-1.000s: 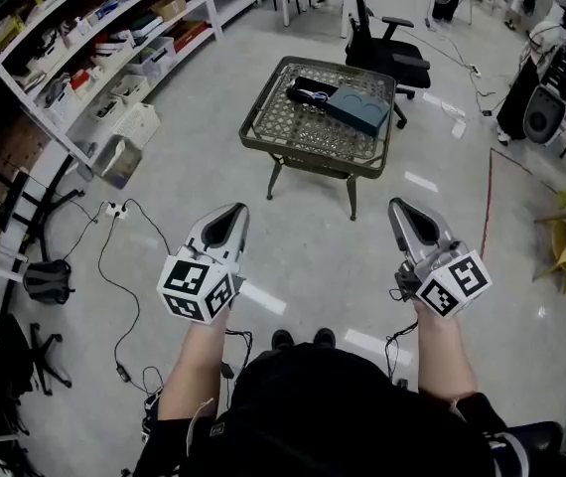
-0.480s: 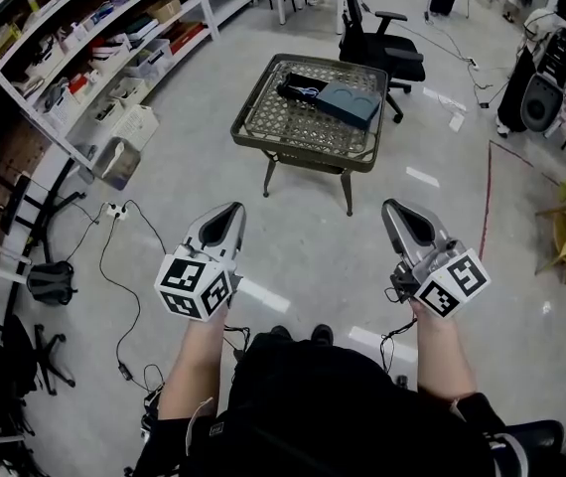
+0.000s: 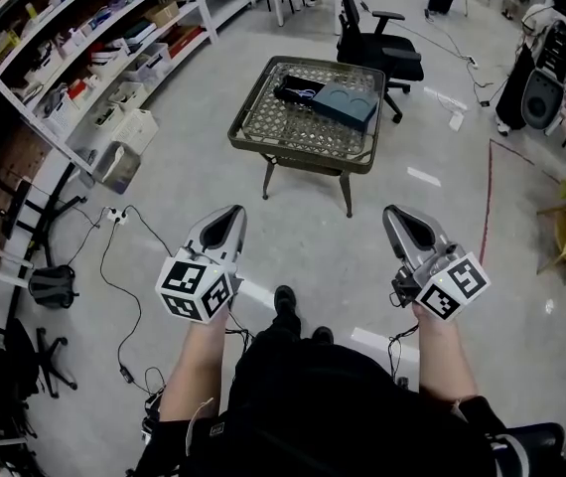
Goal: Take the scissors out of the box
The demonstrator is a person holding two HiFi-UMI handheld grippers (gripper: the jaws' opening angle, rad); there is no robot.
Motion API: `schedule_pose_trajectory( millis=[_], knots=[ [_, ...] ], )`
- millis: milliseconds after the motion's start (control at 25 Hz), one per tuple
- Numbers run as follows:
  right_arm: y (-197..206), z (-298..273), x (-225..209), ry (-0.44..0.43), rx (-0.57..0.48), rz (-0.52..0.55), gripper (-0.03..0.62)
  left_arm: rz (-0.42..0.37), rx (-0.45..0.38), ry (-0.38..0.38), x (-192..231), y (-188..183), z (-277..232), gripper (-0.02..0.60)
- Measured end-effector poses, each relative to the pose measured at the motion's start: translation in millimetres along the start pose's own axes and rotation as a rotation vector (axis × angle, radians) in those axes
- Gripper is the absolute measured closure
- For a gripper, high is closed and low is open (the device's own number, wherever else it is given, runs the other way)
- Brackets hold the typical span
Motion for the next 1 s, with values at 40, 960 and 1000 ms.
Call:
schedule_pose_trajectory(
  millis=[40, 960, 1000],
  knots=[
    [-0.5, -2.7, 0.0, 0.0, -0.002, -0.001, 0.582, 0.002, 0.0, 0.001, 2.9, 0.3, -1.3, 0.568],
    [24.3, -183.0, -35.6, 0.037, 0.132, -0.016, 0.571, 0.089, 0.014, 0.071, 144.3, 25.5, -91.9, 0.566],
    [24.4, -193.3, -35.5, 0.038, 0.135, -0.016, 0.571, 0.093, 0.013, 0.072, 152.9, 25.2, -94.3, 0.566]
  ],
)
Point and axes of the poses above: the fingertips, and each gripper's own axes: z backward along the fingers, x to its left, y out of its underside, the point moved 1 cm from there along z, backward along the fingers, and after that the axes turned 7 degrees about -z, right-handed, at the moved point
